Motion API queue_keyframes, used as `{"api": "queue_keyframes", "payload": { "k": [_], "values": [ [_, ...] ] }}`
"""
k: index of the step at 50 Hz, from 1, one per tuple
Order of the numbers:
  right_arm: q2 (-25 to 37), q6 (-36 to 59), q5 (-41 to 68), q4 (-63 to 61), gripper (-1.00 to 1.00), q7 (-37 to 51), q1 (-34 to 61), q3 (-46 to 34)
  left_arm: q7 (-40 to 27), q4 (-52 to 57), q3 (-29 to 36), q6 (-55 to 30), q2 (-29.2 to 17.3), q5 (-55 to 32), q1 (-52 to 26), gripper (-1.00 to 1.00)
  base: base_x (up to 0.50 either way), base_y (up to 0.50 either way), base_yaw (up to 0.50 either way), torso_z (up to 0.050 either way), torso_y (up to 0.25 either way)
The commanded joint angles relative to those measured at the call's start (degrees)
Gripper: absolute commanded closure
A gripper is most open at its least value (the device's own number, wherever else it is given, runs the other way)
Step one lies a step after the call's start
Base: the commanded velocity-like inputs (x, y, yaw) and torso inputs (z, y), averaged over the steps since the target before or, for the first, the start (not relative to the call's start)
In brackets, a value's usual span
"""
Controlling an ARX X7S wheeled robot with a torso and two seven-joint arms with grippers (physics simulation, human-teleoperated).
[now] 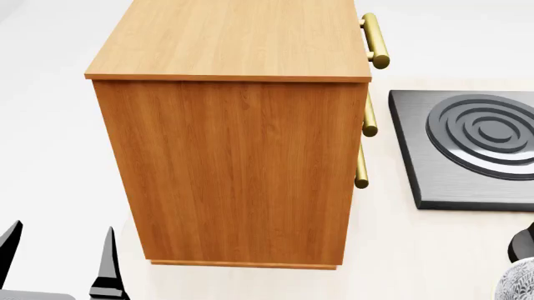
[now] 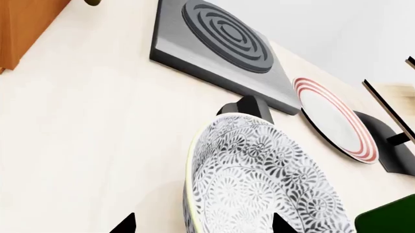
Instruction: Put the bowl on the top of the cabinet.
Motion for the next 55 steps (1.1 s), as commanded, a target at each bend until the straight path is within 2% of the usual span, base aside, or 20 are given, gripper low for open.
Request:
{"api": "queue_keyframes", "payload": {
  "k": [1, 55],
  "values": [
    [-0.1, -0.3, -0.2, 0.4, -1.0, -0.2, 0.2, -0.3, -0.2, 0.0, 0.2, 0.1, -0.1, -0.1, 0.0, -1.0, 0.0, 0.0, 0.0, 0.0, 0.0],
    [-1.1, -1.7, -1.3, 4.4, -1.0, -1.2, 1.9, -1.5, -0.9, -0.2, 1.2, 0.5, -0.8, -0.3, 0.0, -1.0, 0.0, 0.0, 0.0, 0.0, 0.0]
  ]
}}
